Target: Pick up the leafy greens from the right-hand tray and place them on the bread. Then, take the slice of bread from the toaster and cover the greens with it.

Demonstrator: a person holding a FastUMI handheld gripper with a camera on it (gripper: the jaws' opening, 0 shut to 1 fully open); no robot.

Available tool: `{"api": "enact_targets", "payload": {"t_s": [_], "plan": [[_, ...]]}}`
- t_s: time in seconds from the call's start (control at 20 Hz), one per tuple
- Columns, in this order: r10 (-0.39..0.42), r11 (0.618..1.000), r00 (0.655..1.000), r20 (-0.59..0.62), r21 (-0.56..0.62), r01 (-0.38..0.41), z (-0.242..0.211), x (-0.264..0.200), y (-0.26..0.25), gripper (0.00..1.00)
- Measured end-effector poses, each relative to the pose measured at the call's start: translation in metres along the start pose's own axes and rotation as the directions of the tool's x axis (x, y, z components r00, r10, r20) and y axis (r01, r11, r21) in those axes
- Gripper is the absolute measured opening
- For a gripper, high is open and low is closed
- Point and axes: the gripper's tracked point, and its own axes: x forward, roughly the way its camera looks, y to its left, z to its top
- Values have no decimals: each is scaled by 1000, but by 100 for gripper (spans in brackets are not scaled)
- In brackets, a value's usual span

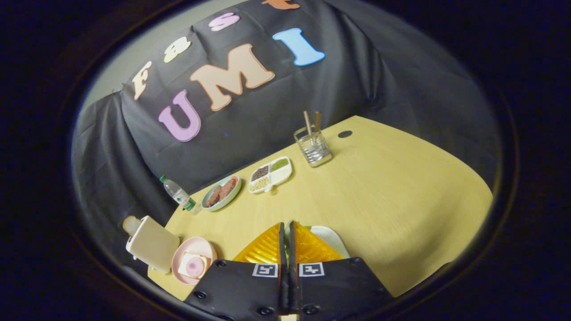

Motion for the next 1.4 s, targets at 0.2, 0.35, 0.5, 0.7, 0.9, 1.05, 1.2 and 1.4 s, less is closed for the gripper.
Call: {"api": "enact_targets", "payload": {"t_s": [0.2,0.35,0.5,0.7,0.9,1.05,1.2,1.4], "plan": [[46,997,999,10,-63,-45,8,-10,51,3],[92,992,995,26,-92,-90,12,-16,101,3],[139,982,990,14,-132,-136,0,-23,157,3],[214,964,977,-13,-160,-213,-26,-28,239,3],[266,953,963,-42,-138,-270,-63,-22,302,3],[267,958,962,-52,-92,-271,-89,-7,324,3],[220,972,973,-63,-73,-225,-114,10,318,3],[140,987,986,-85,-65,-146,-140,25,289,3]]}}
